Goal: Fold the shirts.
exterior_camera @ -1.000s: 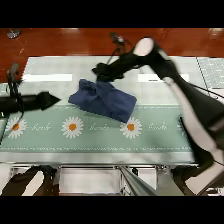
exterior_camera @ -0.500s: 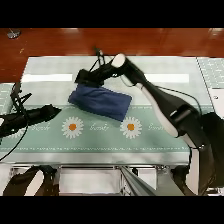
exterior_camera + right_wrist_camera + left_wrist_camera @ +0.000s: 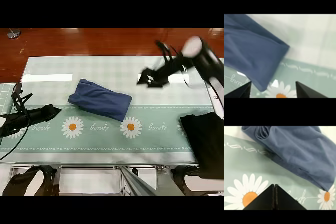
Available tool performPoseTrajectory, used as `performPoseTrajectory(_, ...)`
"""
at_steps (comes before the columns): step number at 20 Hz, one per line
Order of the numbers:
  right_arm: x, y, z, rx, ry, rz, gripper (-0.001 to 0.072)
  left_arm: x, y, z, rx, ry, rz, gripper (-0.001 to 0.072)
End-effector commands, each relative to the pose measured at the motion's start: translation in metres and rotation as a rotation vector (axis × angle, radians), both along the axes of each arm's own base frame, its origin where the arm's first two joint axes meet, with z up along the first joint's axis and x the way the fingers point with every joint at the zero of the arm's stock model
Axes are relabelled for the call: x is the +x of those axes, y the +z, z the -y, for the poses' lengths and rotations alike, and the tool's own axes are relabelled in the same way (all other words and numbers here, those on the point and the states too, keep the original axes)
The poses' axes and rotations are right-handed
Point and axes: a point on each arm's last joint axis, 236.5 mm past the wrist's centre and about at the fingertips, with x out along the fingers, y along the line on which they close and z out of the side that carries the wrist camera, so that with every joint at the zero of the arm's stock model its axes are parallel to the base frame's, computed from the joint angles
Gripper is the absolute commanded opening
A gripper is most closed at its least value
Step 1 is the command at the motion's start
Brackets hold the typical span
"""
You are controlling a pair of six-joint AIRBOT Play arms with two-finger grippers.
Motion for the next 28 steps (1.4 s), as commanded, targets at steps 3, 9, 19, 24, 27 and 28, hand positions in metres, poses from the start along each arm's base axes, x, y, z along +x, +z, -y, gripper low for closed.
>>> performPoseTrajectory(3, -0.054, -0.077, -0.019, 0.232, -0.337, -0.058, 0.0629, 0.001, 0.0, -0.001, 0.002, 0.007, 0.003, 0.003)
performPoseTrajectory(9, -0.041, -0.108, -0.084, 0.285, -0.186, -0.179, 0.063, 0.001, 0.0, -0.001, 0.002, 0.006, 0.003, 0.003)
performPoseTrajectory(19, 0.039, 0.003, -0.126, 0.26, 0.139, 0.058, 0.0016, 0.007, 0.001, -0.006, 0.013, 0.03, 0.023, 0.003)
performPoseTrajectory(24, 0.078, 0.13, -0.059, 0.018, 0.171, 0.264, 0.0016, 0.004, -0.002, -0.005, 0.01, 0.026, 0.014, 0.003)
performPoseTrajectory(27, 0.069, 0.185, 0.001, -0.009, 0.078, 0.294, 0.0016, 0.003, -0.002, -0.004, 0.008, 0.021, 0.01, 0.003)
performPoseTrajectory(28, 0.062, 0.197, 0.025, -0.018, 0.032, 0.294, 0.0016, 0.003, -0.002, -0.004, 0.008, 0.021, 0.01, 0.003)
